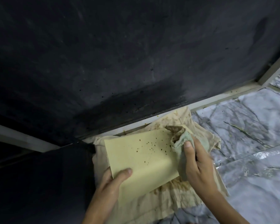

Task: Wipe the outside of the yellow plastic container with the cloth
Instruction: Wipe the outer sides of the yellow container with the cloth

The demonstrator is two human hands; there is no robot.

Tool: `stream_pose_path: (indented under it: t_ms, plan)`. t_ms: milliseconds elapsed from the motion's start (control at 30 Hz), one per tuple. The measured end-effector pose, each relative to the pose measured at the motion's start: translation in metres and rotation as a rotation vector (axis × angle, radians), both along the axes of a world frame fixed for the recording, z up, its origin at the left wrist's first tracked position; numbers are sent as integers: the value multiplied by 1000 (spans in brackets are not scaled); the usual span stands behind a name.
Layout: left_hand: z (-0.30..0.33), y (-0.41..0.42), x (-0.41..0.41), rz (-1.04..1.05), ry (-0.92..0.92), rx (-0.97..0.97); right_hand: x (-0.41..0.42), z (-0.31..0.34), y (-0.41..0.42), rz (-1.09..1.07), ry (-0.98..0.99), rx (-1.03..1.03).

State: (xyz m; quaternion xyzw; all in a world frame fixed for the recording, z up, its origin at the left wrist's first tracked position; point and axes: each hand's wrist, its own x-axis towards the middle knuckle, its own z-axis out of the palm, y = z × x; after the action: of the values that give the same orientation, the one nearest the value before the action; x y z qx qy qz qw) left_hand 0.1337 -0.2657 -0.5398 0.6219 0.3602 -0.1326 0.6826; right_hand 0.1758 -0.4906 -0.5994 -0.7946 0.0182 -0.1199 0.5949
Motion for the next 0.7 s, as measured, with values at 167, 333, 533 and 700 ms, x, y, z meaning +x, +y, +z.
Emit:
stream_pose_path:
  t_ms: [167, 333, 533, 700]
  plan:
    - [-12, 6, -5, 45, 4, -71, -3, 13, 4, -39, 70, 186]
    - [-15, -1, -4, 65, -90, -61, -2, 34, 23, 153, 40, 174]
    - [-27, 1, -6, -67, -201, -82, 13, 20, 80, 473, 4, -635]
    - [-32, 7, -8, -113, -197, -143, 20, 11, 83, 624, -8, -789]
